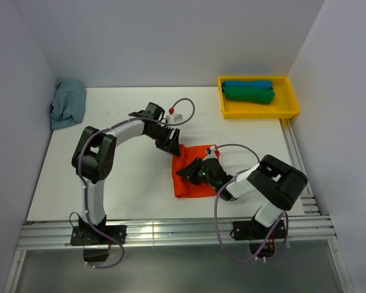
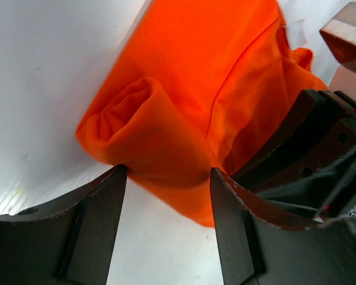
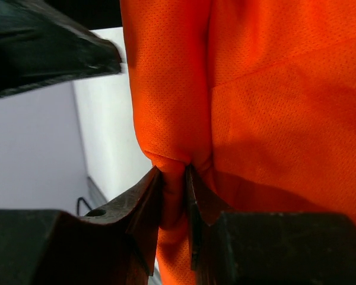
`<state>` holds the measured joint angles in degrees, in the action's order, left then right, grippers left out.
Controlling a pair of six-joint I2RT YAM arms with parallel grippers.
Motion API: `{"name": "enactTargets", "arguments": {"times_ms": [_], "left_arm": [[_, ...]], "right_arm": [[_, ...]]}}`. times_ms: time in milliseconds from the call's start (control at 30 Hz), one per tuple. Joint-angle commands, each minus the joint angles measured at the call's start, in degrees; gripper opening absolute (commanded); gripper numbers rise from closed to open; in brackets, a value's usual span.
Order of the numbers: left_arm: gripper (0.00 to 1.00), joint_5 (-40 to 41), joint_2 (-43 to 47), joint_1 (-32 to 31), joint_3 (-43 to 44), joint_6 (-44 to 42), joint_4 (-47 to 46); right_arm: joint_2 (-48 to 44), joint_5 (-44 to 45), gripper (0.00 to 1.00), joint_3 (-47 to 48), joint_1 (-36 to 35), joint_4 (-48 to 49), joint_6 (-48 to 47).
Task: Roll the t-shirts
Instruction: Roll the tshirt
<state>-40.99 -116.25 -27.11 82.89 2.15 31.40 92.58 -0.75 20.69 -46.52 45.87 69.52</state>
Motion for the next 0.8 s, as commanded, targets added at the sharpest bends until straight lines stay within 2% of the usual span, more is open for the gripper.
{"name": "enactTargets", "arguments": {"times_ms": [0, 200, 300, 333, 400, 433, 500, 533, 600, 633, 767], "left_arm": [[0.63, 0.5, -2.1, -1.5, 0.8, -0.6, -3.0], [0.61, 6.3, -4.1, -2.3, 3.6, 1.1, -1.3], [0.48, 9.6, -4.2, -2.4, 6.0, 1.3, 0.9], [0.39, 10.3, -4.3, -2.4, 7.7, 1.1, 3.2], [0.29, 13.1, -4.5, -2.9, 9.4, 0.8, 5.6], [0.21, 14.0, -4.6, -3.3, 10.8, 0.5, 7.9], [0.13, 15.9, -4.7, -4.2, 11.7, 0.4, 9.7], [0.06, 18.1, -4.7, -4.6, 12.3, 0.3, 11.0], [0.00, 21.5, -5.1, -5.7, 13.6, 0.4, 12.6], [0.00, 22.2, -5.5, -6.0, 14.0, 0.4, 13.3], [0.00, 25.0, -6.4, -7.5, 16.0, 0.7, 16.9]], "right_arm": [[3.6, -6.4, 0.27, -2.7, 1.7, 10.5, 2.8], [10.5, -11.5, 0.26, -4.2, 3.9, 23.7, 6.9], [13.0, -12.3, 0.26, -3.9, 4.2, 26.1, 7.7], [13.1, -12.2, 0.25, -3.6, 4.2, 24.4, 7.6], [12.2, -11.6, 0.25, -2.9, 4.2, 21.6, 6.2], [10.6, -10.7, 0.26, -2.7, 4.2, 17.3, 5.5], [8.4, -9.2, 0.29, -1.8, 4.2, 11.9, 2.9], [5.5, -7.0, 0.30, -1.4, 4.1, 5.6, 0.6], [0.3, -3.9, 0.36, 0.4, 3.7, -1.9, -1.7], [-1.5, -0.2, 0.38, 1.3, 3.4, -9.9, -4.1], [-9.0, 11.3, 0.48, 7.1, -0.7, -29.0, -9.1]]}}
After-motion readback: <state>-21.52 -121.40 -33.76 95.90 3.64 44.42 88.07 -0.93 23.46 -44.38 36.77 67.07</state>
